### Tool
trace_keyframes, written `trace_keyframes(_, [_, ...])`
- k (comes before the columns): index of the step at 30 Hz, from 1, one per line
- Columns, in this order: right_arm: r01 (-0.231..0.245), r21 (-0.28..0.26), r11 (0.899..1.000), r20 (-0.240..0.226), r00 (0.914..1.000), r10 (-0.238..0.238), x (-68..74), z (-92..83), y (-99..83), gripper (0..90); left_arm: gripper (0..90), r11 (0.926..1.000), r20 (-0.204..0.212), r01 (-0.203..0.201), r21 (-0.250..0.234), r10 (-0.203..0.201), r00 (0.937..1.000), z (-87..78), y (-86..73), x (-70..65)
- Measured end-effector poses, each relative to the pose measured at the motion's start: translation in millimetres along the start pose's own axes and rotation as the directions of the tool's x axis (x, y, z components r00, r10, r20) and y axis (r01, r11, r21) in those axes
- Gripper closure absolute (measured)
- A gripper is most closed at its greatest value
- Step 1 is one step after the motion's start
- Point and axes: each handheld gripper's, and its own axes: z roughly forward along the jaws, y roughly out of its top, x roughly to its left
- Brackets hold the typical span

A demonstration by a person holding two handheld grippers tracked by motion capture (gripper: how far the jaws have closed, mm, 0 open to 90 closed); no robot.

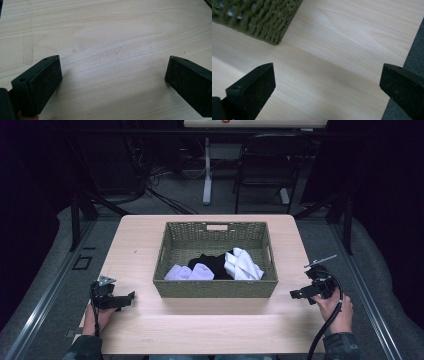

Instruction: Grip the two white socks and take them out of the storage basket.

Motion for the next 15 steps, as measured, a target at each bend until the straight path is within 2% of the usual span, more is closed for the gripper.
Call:
trace_keyframes(4, [0.014, -0.003, 1.000, -0.002, 0.9999, -0.014, 1.0, -13.8, 7.0, 0.0, 0.9, 1.0000, 0.000, 0.000, 0.000, 0.000, 1.0000, 0.0, 0.0, 0.0])
trace_keyframes(8, [0.027, -0.007, 1.000, -0.022, 0.9994, -0.028, 3.5, -28.5, 15.9, 0.0, 0.9, 1.0000, 0.000, 0.000, 0.000, 0.000, 1.0000, 0.0, 0.0, 0.0])
trace_keyframes(9, [0.023, -0.020, 1.000, -0.018, 0.9996, -0.023, 5.7, -31.5, 18.2, 0.0, 0.9, 1.0000, 0.000, 0.000, 0.000, 0.000, 1.0000, 0.0, 0.0, 0.0])
trace_keyframes(10, [0.035, -0.007, 0.999, -0.016, 0.9993, -0.035, 6.4, -35.0, 20.9, 0.0, 0.9, 1.0000, 0.000, 0.000, 0.000, 0.000, 1.0000, 0.0, 0.0, 0.0])
trace_keyframes(12, [0.041, -0.025, 0.999, -0.018, 0.9990, -0.041, 9.4, -40.5, 25.7, 0.0, 0.9, 1.0000, -0.001, 0.001, 0.000, -0.001, 1.0000, 0.0, -0.1, -0.1])
trace_keyframes(15, [0.067, -0.023, 0.998, -0.002, 0.9978, -0.067, 12.7, -50.5, 33.6, 0.0, 0.9, 1.0000, -0.001, 0.001, 0.000, -0.001, 1.0000, 0.0, -0.1, -0.1])
